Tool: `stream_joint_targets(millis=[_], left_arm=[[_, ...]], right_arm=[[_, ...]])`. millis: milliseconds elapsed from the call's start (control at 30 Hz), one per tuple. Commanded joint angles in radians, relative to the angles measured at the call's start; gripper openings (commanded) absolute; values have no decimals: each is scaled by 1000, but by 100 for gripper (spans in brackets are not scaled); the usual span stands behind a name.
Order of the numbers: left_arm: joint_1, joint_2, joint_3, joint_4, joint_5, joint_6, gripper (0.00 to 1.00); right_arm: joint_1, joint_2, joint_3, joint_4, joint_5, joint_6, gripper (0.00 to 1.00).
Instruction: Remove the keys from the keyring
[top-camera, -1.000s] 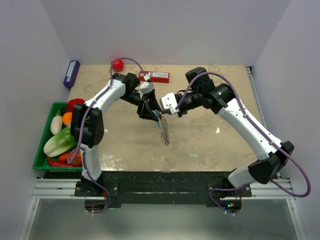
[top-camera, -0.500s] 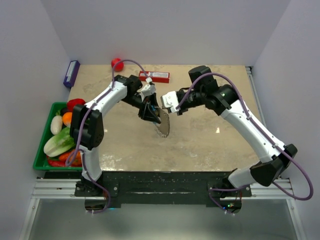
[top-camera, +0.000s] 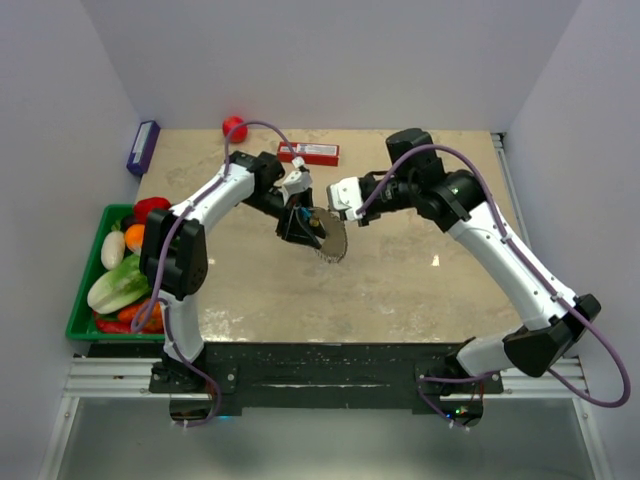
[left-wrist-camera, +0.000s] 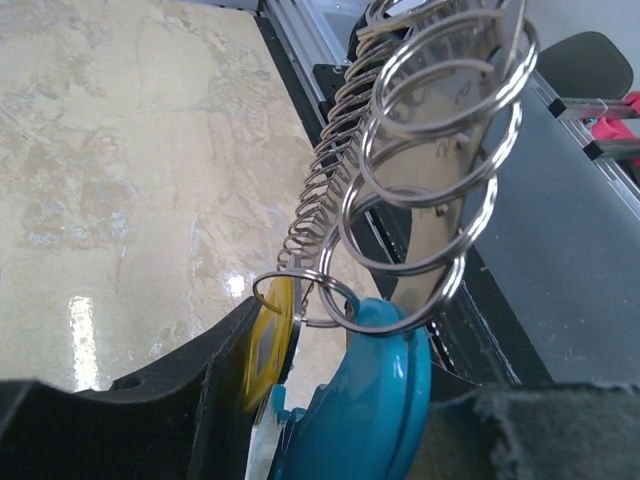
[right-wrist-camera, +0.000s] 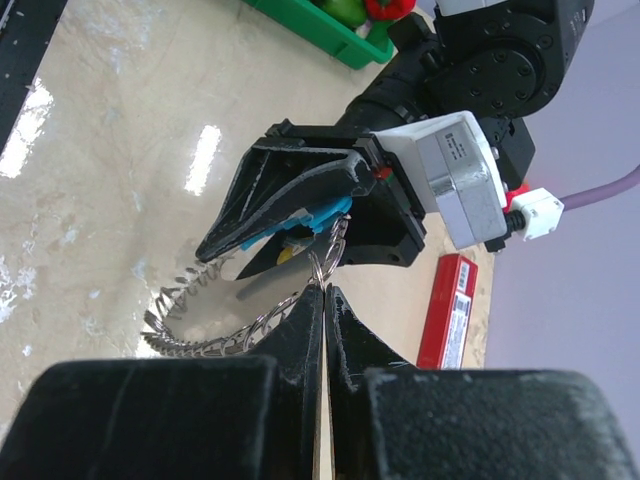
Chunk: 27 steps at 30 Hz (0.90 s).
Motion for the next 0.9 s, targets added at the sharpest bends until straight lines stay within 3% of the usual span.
stream_joint_targets(millis=[0, 300, 433, 867], left_arm=[[0, -41, -14, -9, 5, 14, 42], [12, -33, -17, -9, -16, 11, 40], [24, -22, 0, -9, -6, -1, 7], [35, -45, 48, -7, -96, -56, 0]], right_arm=[[-18, -48, 13, 62, 2, 20, 0], [-59, -69, -3, 69, -16, 24, 0], [-67, -71, -23, 79, -31, 24, 0], [-105, -102, -88, 102, -30, 33, 2]])
